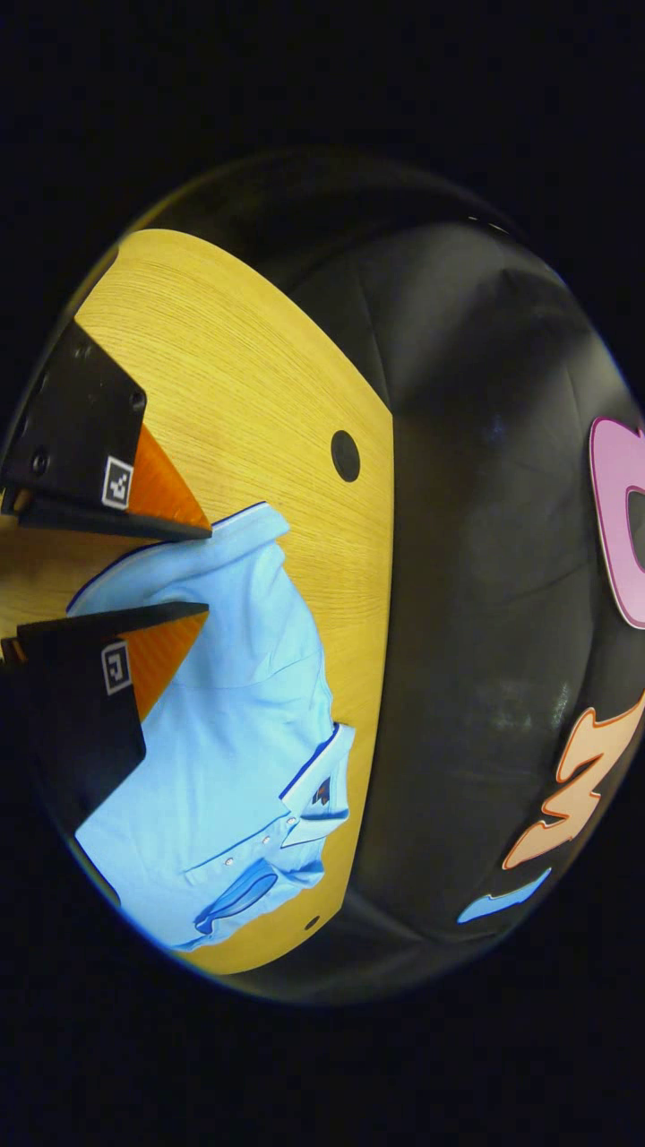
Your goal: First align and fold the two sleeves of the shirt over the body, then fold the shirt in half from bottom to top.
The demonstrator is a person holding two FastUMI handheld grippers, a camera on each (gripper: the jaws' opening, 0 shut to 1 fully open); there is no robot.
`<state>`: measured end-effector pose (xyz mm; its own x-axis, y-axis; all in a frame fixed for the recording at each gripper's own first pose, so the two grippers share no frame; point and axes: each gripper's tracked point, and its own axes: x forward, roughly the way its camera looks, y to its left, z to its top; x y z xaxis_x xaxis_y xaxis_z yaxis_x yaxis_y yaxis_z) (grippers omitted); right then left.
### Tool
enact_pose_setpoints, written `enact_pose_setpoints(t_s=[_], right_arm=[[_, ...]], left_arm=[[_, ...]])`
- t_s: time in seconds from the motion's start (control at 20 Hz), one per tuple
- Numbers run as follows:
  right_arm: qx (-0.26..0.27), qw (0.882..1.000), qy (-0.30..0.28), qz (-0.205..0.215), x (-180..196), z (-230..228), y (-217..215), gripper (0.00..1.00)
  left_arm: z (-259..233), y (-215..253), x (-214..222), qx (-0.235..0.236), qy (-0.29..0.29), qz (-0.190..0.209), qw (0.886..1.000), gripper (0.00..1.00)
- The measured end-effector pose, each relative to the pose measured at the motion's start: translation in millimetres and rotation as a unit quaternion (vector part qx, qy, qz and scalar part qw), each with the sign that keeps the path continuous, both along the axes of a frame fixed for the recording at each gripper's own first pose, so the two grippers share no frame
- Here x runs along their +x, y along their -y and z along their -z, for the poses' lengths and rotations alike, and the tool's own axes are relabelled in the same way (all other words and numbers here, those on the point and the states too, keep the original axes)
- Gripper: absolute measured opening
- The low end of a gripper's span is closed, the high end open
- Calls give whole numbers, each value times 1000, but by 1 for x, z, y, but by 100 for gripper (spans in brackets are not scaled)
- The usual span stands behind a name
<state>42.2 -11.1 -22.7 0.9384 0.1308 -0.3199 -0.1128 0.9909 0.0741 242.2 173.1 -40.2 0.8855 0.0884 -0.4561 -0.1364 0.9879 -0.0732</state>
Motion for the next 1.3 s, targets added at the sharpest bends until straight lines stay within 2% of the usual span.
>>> enact_pose_setpoints(t_s=[0.05, 0.1, 0.2, 0.55, 0.6, 0.7, 0.85, 1.05, 1.2, 1.25, 1.3], right_arm=[[-1, 1000, -1, 0, -1, 1, 1, 98], [-1, 1000, -1, -1, -1, 1, 0, 98], [1, 1000, 0, -4, -1, 0, -2, 98], [7, 1000, 0, -10, -3, -2, -4, 98], [8, 1000, 0, -10, -2, -3, -3, 98], [15, 1000, -1, -12, -4, -3, -6, 98], [20, 1000, -3, -17, -4, -3, -9, 98], [23, 999, -6, -22, -5, -2, -14, 98], [24, 999, -6, -24, -4, -3, -14, 98], [24, 999, -6, -23, -6, -4, -15, 98], [23, 999, -5, -23, -6, -6, -15, 98]], left_arm=[[-1, 3, 1, -3, 0, 2, 1000, 31], [-1, 6, 1, -5, 0, 1, 1000, 17], [-1, 6, 1, -1, -3, -4, 1000, 4], [-17, 11, 0, 58, -29, -23, 998, 4], [-26, 19, 3, 61, -22, -17, 998, 0], [-44, 39, 8, 70, -3, -1, 998, 0], [-65, 83, 13, 82, 18, 43, 996, 0], [-63, 135, 20, 106, 21, 95, 990, 0], [-49, 168, 28, 99, 12, 122, 987, 0], [-44, 176, 31, 95, 11, 131, 987, 2], [-42, 184, 31, 92, 10, 139, 986, 8]])
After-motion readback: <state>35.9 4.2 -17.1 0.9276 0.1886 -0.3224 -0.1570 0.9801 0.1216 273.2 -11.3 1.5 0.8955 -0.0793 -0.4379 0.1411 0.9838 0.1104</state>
